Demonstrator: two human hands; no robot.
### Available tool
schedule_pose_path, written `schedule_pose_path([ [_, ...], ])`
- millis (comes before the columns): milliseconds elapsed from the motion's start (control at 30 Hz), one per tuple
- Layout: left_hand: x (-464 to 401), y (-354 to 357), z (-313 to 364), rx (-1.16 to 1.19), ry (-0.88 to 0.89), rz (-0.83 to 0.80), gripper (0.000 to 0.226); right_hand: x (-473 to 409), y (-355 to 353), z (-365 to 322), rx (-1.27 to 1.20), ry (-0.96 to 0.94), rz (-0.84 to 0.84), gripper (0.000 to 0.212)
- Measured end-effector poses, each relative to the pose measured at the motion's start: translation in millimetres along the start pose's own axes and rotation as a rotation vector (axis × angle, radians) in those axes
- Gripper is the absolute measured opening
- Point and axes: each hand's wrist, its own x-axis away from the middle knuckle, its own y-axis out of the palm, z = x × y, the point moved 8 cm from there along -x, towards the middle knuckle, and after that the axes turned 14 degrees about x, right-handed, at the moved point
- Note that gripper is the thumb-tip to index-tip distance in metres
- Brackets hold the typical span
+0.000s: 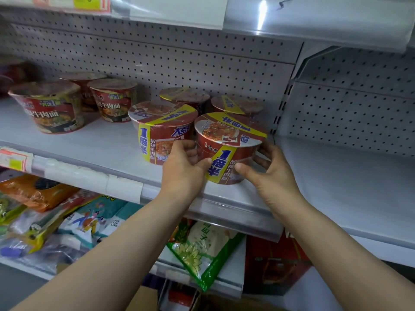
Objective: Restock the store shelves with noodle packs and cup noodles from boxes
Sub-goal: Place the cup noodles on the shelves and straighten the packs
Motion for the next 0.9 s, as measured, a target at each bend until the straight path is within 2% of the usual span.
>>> schedule_pose_path([
  [367,2.8,3.9,-1.4,0.017,-0.053,-0.06,0.059,6.4,2.0,-4.6,0.133,0.052,-0.028,0.079],
  [667,30.6,-7.8,10.0,-0.107,0.017,-0.087,0.066,48.8,3.2,-22.6,0.219,0.112,0.011,0.073],
  [900,59.9,-25.2,46.8,-0.106,0.045,-0.137,0.064,91.8,-19.8,-59.6,0.254,0.136,0.082,0.057],
])
